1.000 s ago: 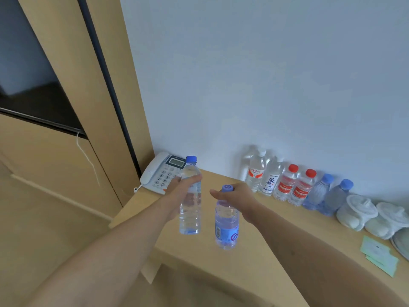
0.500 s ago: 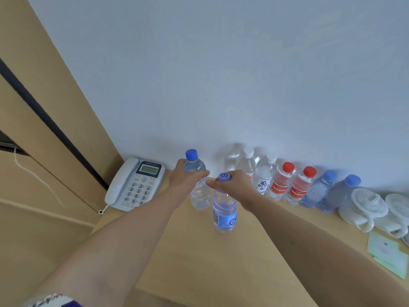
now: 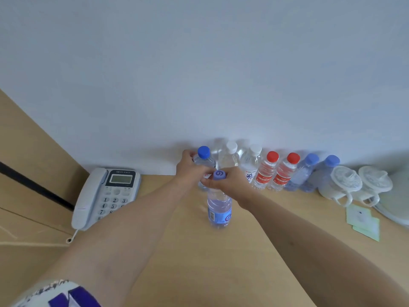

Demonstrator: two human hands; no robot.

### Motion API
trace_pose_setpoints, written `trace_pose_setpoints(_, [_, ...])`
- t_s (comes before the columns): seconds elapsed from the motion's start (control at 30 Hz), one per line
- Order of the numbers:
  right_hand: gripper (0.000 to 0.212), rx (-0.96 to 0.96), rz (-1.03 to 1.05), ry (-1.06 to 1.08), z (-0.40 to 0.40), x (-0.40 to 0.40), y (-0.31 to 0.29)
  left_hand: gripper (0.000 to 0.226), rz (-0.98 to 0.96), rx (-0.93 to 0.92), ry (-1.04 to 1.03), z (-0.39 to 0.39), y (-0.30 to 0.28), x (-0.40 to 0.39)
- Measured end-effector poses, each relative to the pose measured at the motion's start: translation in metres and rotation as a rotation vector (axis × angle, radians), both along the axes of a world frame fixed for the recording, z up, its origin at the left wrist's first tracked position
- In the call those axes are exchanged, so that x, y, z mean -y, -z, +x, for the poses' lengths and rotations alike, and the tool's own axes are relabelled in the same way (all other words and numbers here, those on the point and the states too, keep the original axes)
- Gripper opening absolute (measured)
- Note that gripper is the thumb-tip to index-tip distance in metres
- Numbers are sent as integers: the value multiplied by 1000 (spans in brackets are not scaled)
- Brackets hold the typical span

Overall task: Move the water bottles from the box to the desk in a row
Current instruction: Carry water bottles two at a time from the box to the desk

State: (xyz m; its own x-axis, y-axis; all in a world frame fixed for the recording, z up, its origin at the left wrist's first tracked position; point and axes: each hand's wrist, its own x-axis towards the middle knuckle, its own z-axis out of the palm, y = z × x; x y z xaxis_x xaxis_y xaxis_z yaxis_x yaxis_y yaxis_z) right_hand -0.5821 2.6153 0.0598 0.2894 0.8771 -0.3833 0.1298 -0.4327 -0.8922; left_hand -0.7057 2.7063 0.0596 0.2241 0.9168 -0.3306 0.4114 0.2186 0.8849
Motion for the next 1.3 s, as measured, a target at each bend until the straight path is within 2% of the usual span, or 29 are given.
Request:
trace_pose_setpoints(0.07, [44, -5, 4, 42, -2, 2, 0, 54, 47, 2, 41, 4, 0, -4])
trace_pose_setpoints(0.17, [33, -6, 8, 59, -4, 2, 0, 53, 76, -3, 73, 5, -1, -11])
trace_pose_setpoints(0.23, [29, -3, 8, 66, -7, 2, 1, 56, 63, 7, 72, 3, 0, -14])
trace_pose_setpoints(0.33, [36, 6, 3, 87, -12, 0, 3, 62, 36, 21, 62, 4, 2, -15])
trace_pose_setpoints(0.4, [34, 18, -1, 95, -14, -1, 6, 68, 17, 23, 48, 3, 2, -16])
trace_pose_setpoints(0.53, [34, 30, 0, 113, -22, -7, 8, 71, -1, 42, 119, -5, 4, -25])
trace_pose_setpoints(0.73, [42, 114, 22, 111, -50, -25, 3, 32, -74, 60, 101, -40, 3, -47])
trace_pose_setpoints(0.87, [46, 141, 6, 64, -77, -45, 0, 22, -99, 57, 20, -77, 2, -66])
trace_pose_setpoints(0.93, [47, 217, 1, 52, -93, -57, -2, 20, -99, 44, -5, -95, 2, -72])
trace_pose_setpoints(1.07, [54, 548, -57, 77, -115, -80, -7, 22, -83, 24, -39, -123, 3, -78])
trace_pose_setpoints(1.13, [48, 674, -76, 112, -122, -89, -12, 25, -116, 14, -49, -135, 4, -79])
trace_pose_setpoints(1.23, [37, 684, -33, 155, -126, -100, -20, 27, -247, 52, -5, -148, 8, -77])
trace_pose_setpoints(1.3, [32, 654, 8, 181, -125, -108, -29, 39, -295, 64, 82, -149, 11, -69])
